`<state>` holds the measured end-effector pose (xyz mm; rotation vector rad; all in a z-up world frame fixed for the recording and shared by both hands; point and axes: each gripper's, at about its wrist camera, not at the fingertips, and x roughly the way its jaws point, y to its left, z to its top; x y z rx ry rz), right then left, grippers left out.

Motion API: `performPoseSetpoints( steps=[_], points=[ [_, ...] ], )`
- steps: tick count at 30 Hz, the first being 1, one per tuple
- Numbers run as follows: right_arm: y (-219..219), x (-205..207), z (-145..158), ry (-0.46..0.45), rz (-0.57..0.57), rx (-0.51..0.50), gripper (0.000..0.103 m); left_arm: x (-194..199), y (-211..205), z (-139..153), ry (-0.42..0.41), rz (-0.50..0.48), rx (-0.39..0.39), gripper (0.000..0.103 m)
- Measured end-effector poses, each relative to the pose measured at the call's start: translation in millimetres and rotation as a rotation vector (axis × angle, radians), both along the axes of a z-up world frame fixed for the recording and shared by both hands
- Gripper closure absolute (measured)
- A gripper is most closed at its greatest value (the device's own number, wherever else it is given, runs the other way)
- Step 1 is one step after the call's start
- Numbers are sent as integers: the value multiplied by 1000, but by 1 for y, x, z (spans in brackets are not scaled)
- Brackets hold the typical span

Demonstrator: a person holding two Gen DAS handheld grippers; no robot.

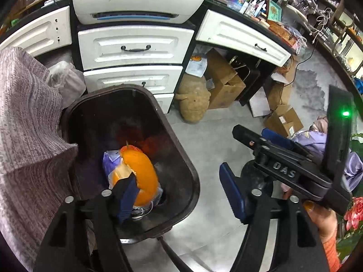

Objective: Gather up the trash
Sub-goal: 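Move the orange peel over the bin and open the left gripper, then swing both tools back toward the table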

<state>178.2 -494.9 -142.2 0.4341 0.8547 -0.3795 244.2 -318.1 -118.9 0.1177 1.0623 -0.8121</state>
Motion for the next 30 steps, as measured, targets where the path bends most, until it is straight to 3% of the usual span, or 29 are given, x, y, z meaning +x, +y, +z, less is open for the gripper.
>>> performPoseSetpoints(
  steps=[3, 6, 12, 15, 22, 26, 30],
  points=[
    [-3, -1, -1, 5, -5, 7, 16, -4, 1, 7, -16, -13, -28, 16],
    [-1, 0, -3, 10, -3, 8, 16, -3, -3, 8, -33, 1, 18, 15],
    [7, 5, -5, 12, 12, 21, 15, 26, 0, -13, 122, 99, 96, 15],
    [11, 6, -3, 8, 22, 19, 16, 38, 3, -16, 177, 115, 88, 15],
    [10, 5, -2, 6, 12, 16, 16, 31, 0, -13, 179, 65, 114, 15],
    [6, 3, 0, -3, 1, 18, 16, 22, 4, -1, 147, 51, 77, 15],
    [7, 4, 5, -13, 3, 22, 16, 9, 14, 28, 63, 32, 20, 14]
  ],
)
